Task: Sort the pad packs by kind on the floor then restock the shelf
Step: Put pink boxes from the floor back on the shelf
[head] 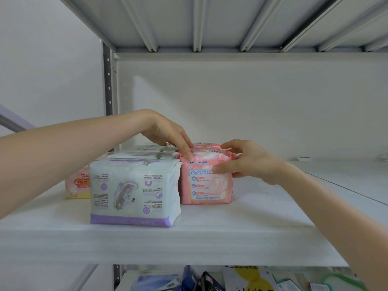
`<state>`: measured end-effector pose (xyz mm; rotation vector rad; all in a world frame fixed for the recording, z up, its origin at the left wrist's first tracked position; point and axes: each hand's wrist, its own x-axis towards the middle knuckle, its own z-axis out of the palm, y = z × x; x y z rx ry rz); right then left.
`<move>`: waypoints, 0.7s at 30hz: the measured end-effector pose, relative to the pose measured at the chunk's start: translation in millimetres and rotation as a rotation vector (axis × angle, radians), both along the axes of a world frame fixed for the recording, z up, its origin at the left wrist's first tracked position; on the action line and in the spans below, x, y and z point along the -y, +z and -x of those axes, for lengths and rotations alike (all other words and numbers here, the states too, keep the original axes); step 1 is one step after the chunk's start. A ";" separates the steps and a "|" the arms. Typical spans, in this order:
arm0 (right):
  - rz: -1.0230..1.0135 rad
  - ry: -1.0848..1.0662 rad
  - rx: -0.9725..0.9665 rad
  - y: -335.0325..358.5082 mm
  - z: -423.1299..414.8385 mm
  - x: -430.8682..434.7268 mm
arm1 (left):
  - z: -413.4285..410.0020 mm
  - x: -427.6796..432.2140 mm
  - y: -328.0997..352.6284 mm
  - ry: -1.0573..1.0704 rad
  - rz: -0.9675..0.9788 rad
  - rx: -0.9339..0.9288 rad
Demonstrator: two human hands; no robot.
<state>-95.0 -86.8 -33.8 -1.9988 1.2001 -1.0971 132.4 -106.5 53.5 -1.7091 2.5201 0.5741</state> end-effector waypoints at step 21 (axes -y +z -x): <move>0.200 -0.143 0.045 -21.5 -5.5 -7.5 | 11.0 -36.2 6.3 0.110 0.132 0.023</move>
